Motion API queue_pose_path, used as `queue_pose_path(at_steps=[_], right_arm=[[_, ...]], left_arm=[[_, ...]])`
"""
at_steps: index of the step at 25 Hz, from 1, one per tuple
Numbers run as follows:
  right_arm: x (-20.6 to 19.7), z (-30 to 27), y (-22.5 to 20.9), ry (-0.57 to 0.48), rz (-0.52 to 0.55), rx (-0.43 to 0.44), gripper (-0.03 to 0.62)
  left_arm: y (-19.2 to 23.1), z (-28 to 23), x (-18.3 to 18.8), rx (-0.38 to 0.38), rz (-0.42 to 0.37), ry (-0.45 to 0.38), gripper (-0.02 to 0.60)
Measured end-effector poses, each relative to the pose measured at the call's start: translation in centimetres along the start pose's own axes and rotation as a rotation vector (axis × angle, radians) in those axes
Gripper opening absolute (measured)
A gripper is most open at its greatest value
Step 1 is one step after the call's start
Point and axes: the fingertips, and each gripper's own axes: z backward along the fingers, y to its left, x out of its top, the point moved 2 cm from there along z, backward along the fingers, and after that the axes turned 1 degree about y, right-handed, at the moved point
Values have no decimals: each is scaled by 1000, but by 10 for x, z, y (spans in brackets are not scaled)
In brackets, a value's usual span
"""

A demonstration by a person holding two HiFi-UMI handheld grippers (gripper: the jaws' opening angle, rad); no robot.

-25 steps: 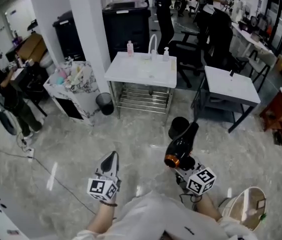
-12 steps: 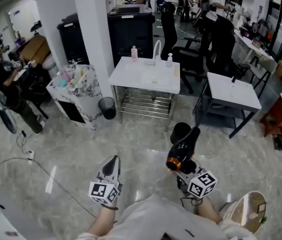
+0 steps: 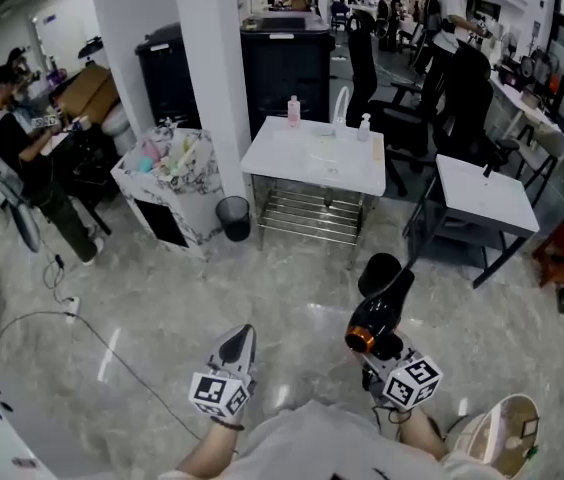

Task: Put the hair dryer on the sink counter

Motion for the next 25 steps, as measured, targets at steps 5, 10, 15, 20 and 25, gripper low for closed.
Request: queue_pose_path(at_steps=[5, 10, 15, 20, 25], right_arm=[[-5, -16, 4, 28, 4, 16, 311], [-3, -38, -6, 36, 3, 41, 311], [5, -68, -30, 34, 4, 63, 311], [26, -112, -66, 26, 18, 82, 311], [56, -149, -110, 22, 38, 94, 311]], left_arm=[[16, 2, -7, 12, 15, 8, 23], [25, -11, -7, 31, 12, 20, 23], [36, -46, -7, 41, 2, 16, 23], [58, -108, 3, 42, -14, 6, 23], [69, -174, 14, 28, -20, 12, 23]])
